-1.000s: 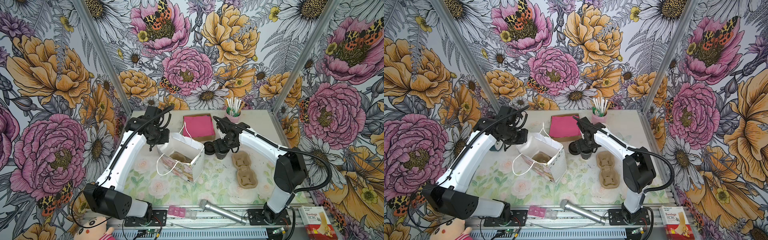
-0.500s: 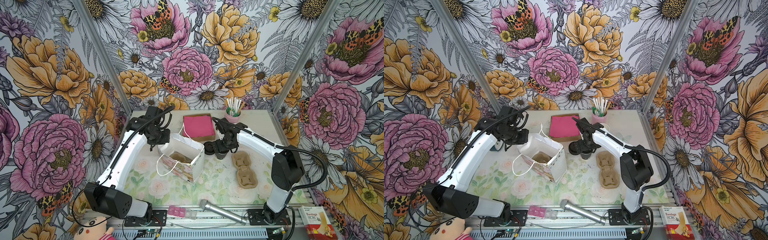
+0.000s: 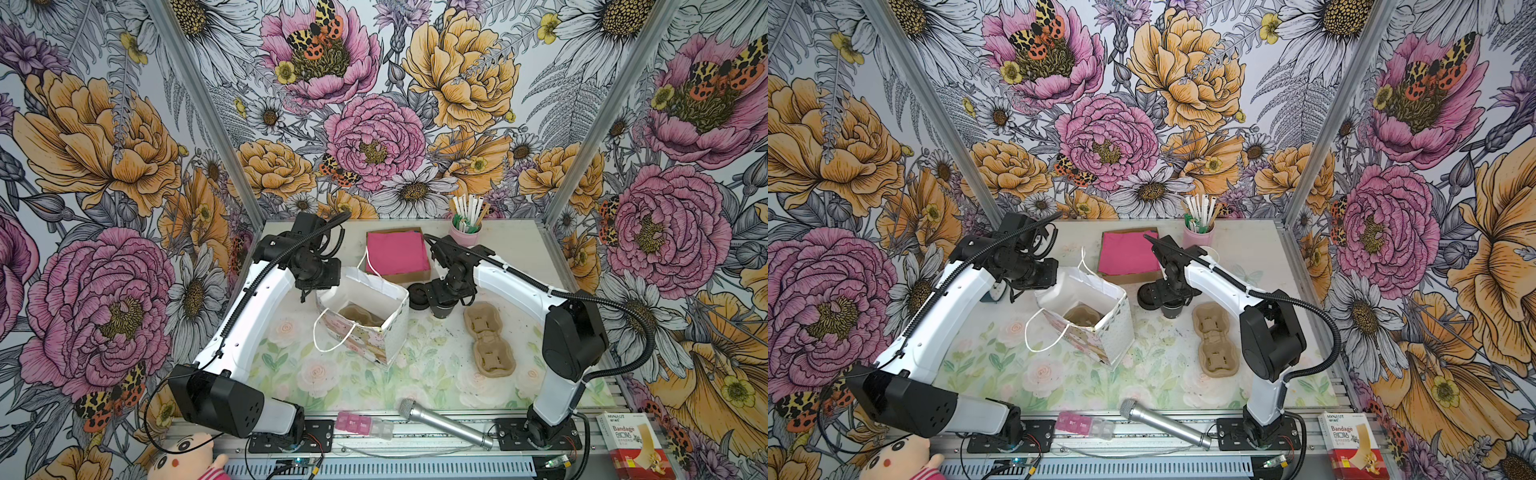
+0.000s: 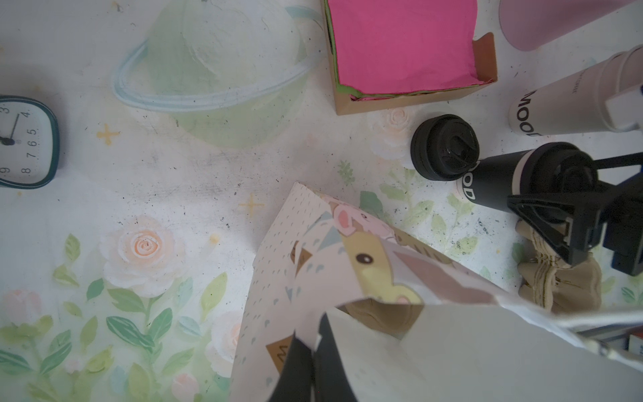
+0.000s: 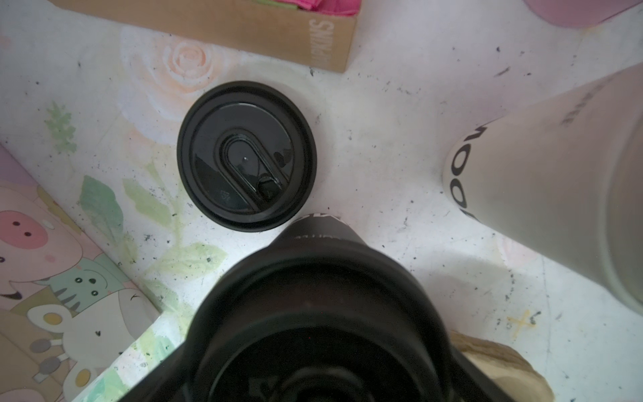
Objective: Pack a coffee takeout order
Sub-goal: Pick up the coffee cup from the center of the table, then place the coffee cup in the cup tray.
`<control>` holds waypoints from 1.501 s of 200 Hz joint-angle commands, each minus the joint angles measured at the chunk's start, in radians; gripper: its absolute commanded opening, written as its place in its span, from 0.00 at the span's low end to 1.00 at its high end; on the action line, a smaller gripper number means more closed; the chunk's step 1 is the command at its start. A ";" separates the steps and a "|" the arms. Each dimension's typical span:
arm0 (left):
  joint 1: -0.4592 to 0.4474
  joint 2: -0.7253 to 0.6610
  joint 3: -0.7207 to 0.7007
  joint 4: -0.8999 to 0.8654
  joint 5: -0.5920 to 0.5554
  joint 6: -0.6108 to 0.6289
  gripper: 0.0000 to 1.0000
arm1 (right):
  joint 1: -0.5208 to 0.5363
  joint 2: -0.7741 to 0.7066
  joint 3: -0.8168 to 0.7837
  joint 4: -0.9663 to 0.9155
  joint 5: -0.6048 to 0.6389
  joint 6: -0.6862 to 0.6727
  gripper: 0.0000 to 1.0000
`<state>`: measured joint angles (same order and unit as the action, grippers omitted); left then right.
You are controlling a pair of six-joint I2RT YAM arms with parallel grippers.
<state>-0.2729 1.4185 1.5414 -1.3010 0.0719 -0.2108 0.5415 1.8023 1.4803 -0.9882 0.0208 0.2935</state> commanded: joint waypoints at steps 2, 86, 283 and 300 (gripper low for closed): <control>-0.011 0.016 -0.030 -0.038 0.028 -0.009 0.00 | -0.009 -0.065 0.053 -0.010 0.000 -0.005 0.94; -0.013 0.023 -0.031 -0.037 0.031 -0.007 0.00 | -0.012 -0.191 0.201 -0.168 -0.058 -0.004 0.92; -0.068 0.060 0.040 -0.024 0.078 -0.082 0.00 | 0.193 -0.082 1.059 -0.692 -0.164 0.089 0.89; -0.068 0.053 0.039 -0.024 0.080 -0.091 0.00 | 0.228 -0.075 1.093 -0.699 -0.181 0.107 0.88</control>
<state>-0.3317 1.4811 1.5673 -1.3052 0.1062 -0.2680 0.7284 1.7050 2.5179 -1.6154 -0.1242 0.3618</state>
